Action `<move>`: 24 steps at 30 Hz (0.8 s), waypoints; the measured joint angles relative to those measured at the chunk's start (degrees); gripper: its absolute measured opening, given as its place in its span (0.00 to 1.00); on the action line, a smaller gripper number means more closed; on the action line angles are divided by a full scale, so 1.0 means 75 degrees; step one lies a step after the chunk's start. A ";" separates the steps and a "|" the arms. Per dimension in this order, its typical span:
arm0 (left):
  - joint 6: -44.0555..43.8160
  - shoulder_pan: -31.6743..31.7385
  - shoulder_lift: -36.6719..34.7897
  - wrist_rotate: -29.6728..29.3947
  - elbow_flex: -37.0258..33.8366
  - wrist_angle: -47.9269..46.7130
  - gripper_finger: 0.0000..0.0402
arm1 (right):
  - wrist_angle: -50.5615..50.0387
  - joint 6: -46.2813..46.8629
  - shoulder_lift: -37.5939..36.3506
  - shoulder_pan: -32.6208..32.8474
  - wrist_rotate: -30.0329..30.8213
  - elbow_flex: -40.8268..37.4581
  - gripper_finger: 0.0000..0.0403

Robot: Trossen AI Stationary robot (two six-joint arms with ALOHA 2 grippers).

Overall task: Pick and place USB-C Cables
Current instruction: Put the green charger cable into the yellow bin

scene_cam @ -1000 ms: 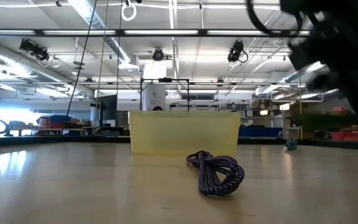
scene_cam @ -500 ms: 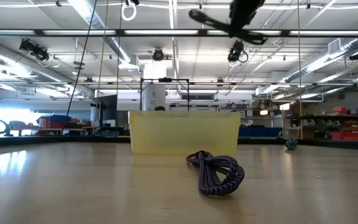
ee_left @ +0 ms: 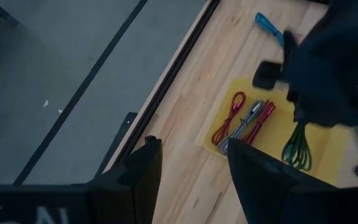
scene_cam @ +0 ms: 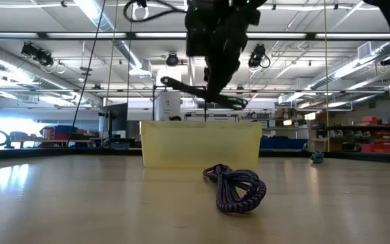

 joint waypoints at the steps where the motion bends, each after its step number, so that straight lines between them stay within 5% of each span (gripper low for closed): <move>1: 0.0008 0.0000 0.0000 0.0001 0.0002 0.0000 0.47 | 0.0017 -0.0004 0.0162 0.0005 -0.0050 0.0000 0.06; 14: 0.0110 0.0000 -0.0003 0.0001 0.0002 0.0003 0.47 | 0.0604 -0.0203 0.1477 -0.0133 -0.0218 0.0006 0.06; 24: 0.0113 0.0000 -0.0006 0.0002 0.0002 0.0006 0.47 | 0.0598 -0.0399 0.1704 -0.0386 0.0423 0.0006 0.06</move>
